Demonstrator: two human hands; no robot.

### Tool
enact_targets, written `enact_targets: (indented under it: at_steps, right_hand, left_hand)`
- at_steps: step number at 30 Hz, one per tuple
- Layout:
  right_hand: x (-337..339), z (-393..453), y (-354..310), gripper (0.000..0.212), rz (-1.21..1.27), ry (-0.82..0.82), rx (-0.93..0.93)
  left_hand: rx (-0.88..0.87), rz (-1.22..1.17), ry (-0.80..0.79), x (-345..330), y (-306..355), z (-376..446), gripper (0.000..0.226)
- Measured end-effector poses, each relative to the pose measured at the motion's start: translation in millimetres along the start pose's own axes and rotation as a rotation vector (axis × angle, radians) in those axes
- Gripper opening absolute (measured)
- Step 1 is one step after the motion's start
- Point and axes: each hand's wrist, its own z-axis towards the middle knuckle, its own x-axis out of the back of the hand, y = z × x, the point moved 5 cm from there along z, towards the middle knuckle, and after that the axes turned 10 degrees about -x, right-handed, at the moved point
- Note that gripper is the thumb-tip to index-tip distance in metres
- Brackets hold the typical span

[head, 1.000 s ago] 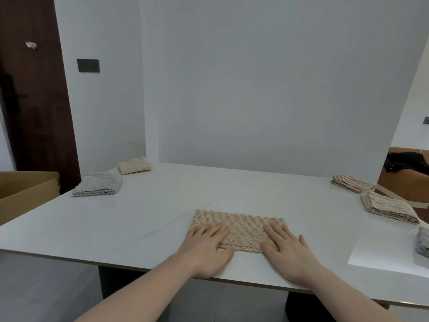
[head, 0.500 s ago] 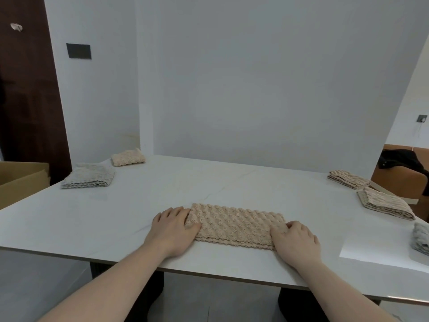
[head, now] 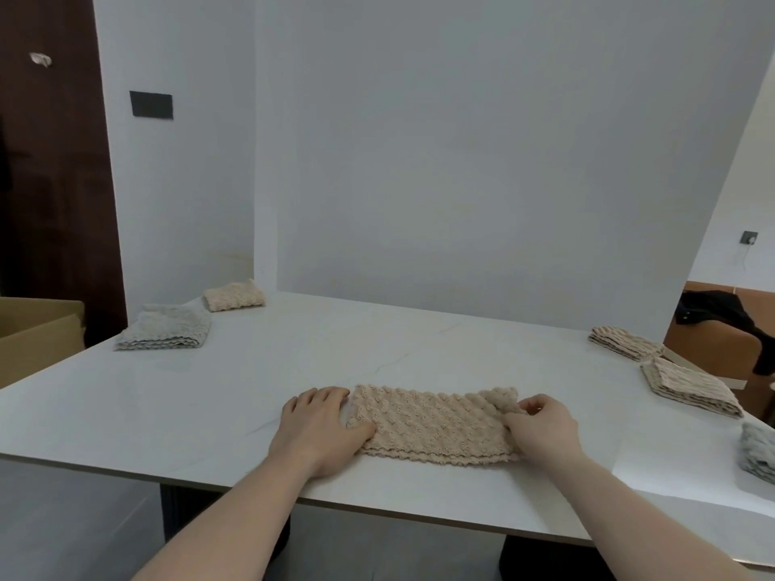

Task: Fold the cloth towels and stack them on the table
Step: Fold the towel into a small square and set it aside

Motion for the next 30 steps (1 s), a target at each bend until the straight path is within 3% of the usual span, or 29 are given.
enact_targets:
  at_steps: [5, 8, 13, 17, 20, 25, 27, 30]
  right_hand:
    - [0, -8, -42, 0.023, 0.142, 0.051, 0.141]
    - [-5, -18, -63, 0.016, 0.203, 0.044, 0.214]
    - [-30, -39, -83, 0.008, 0.237, -0.076, 0.262]
    - [-61, -55, -89, 0.018, 0.191, -0.179, 0.299]
    - [-83, -64, -89, 0.027, 0.122, -0.253, 0.335]
    - [-105, -71, -85, 0.020, 0.050, -0.335, 0.392]
    - [-100, -74, -83, 0.010, 0.131, -0.319, 0.429]
    - [-82, -72, -72, 0.009, 0.167, -0.171, 0.504]
  left_hand:
    - [0.010, -0.006, 0.026, 0, -2, -1, 0.071]
    - [0.003, 0.006, 0.023, 0, -2, -1, 0.067]
    - [-0.014, -0.014, 0.046, 0, -2, 0, 0.067]
    - [-0.036, -0.072, 0.097, 0, -4, 1, 0.060]
    - [-0.047, -0.127, 0.137, 3, -5, 2, 0.049]
    - [-0.039, -0.208, 0.178, 6, -6, 3, 0.025]
    - [-0.046, -0.234, 0.193, 7, -6, 3, 0.021]
    - [-0.050, -0.282, 0.206, 8, -5, 4, 0.019]
